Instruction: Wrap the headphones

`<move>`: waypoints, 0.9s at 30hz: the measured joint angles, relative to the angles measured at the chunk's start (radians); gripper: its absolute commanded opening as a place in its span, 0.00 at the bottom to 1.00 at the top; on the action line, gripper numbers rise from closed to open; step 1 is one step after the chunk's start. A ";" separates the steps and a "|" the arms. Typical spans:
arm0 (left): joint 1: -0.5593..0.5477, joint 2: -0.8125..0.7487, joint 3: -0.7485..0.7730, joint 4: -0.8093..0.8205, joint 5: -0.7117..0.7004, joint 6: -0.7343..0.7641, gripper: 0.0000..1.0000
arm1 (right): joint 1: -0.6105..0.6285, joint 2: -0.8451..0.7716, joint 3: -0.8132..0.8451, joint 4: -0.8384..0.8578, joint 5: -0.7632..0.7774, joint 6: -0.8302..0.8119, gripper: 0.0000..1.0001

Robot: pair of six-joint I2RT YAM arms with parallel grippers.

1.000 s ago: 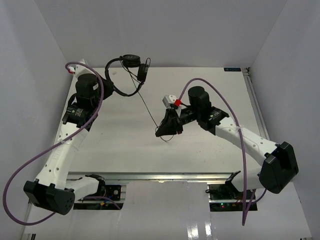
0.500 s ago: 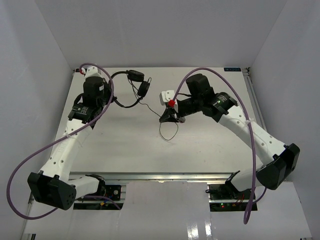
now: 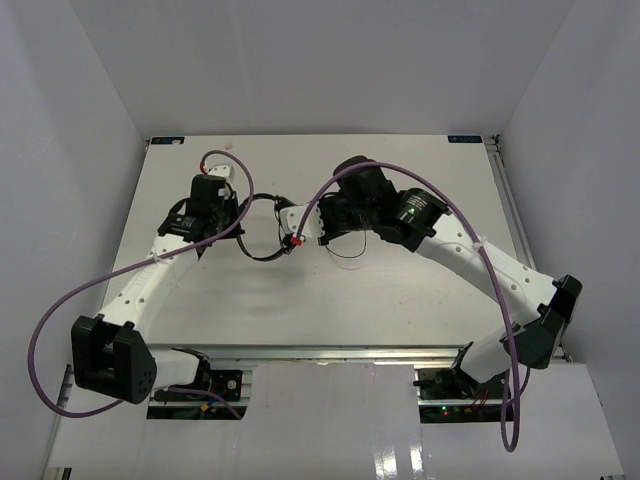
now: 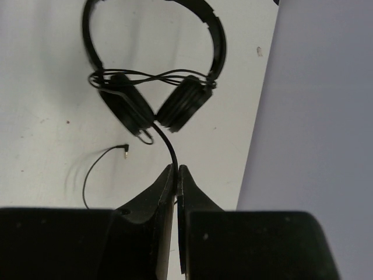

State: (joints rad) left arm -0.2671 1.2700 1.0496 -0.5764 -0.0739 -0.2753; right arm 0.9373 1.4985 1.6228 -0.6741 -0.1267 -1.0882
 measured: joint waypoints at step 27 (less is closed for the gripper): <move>-0.126 -0.226 -0.096 0.000 0.270 0.045 0.00 | -0.138 0.159 0.068 0.029 -0.095 0.028 0.08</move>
State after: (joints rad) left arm -0.3935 1.0437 0.9539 -0.5766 0.1959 -0.2308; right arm 0.7993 1.6572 1.6909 -0.6453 -0.2216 -1.0604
